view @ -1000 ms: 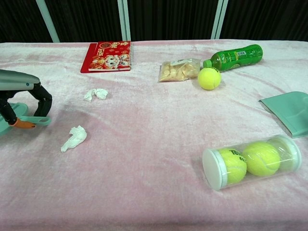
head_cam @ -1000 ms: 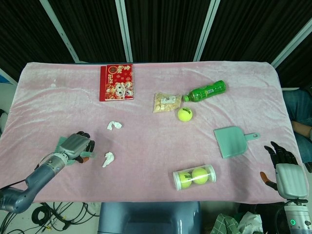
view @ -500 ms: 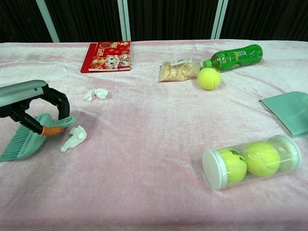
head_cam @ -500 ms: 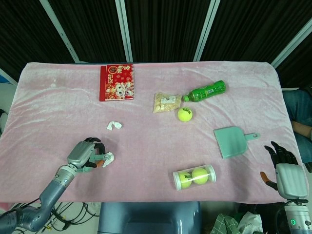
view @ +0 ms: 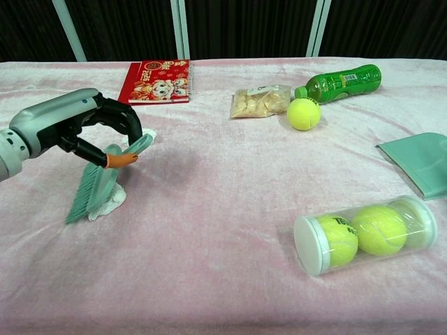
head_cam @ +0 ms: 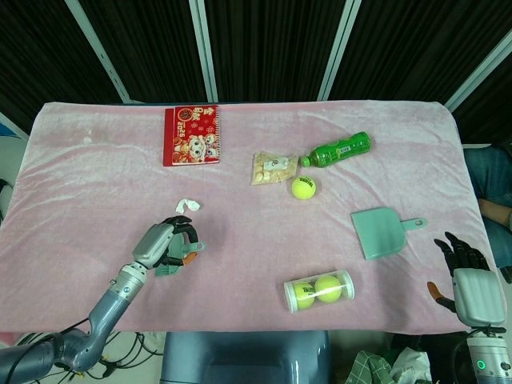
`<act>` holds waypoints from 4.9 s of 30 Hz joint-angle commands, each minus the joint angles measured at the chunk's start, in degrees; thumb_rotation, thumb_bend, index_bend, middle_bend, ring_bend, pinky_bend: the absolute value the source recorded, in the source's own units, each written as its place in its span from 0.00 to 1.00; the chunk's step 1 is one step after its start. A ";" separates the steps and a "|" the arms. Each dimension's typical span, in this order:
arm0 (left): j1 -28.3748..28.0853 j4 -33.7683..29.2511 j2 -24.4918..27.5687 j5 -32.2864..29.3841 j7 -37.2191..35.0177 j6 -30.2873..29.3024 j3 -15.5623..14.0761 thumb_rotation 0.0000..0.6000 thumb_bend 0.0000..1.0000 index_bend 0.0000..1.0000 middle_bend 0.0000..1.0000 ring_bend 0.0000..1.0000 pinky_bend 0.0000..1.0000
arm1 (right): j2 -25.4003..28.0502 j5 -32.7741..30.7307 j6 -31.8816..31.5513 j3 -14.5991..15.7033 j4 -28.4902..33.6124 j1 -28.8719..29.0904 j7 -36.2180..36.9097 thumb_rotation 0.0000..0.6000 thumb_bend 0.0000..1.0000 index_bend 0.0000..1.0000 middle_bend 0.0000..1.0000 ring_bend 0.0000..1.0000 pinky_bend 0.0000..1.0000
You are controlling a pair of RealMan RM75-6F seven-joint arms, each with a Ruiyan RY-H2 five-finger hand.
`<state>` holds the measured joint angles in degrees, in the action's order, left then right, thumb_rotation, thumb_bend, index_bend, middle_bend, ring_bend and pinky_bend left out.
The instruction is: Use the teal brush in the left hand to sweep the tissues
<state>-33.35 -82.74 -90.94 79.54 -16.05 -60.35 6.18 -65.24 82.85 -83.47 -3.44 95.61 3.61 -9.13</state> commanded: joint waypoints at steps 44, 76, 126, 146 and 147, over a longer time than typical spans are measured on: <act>-9.80 6.25 -4.22 7.38 -21.44 2.43 1.68 1.00 0.42 0.62 0.60 0.21 0.30 | -0.05 -0.87 0.58 -0.08 0.36 0.15 -0.61 1.00 0.17 0.19 0.09 0.14 0.18; -9.39 23.56 -24.79 9.12 -28.90 -17.63 9.19 1.00 0.42 0.64 0.61 0.24 0.37 | 0.23 -1.16 0.87 -0.09 0.49 0.15 0.35 1.00 0.17 0.19 0.09 0.14 0.18; -22.92 61.39 -23.72 5.98 -46.26 10.11 2.97 1.00 0.43 0.84 0.74 0.37 0.47 | 0.39 -3.10 0.21 -0.49 1.84 -0.82 0.35 1.00 0.17 0.19 0.09 0.14 0.18; -29.58 58.80 -31.97 1.05 -54.51 -6.53 12.02 1.00 0.43 0.84 0.74 0.38 0.49 | 0.95 -3.81 0.50 -0.59 2.38 -1.08 1.35 1.00 0.17 0.19 0.09 0.14 0.18; -29.26 58.35 -31.61 1.35 -54.04 -7.18 11.69 1.00 0.43 0.84 0.74 0.38 0.49 | 0.95 -3.75 0.48 -0.56 2.39 -1.10 1.42 1.00 0.17 0.19 0.09 0.14 0.18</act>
<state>-62.79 -23.15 -122.80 80.68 -70.54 -65.91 17.70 -64.29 79.08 -82.98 -4.02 97.99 2.52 -7.74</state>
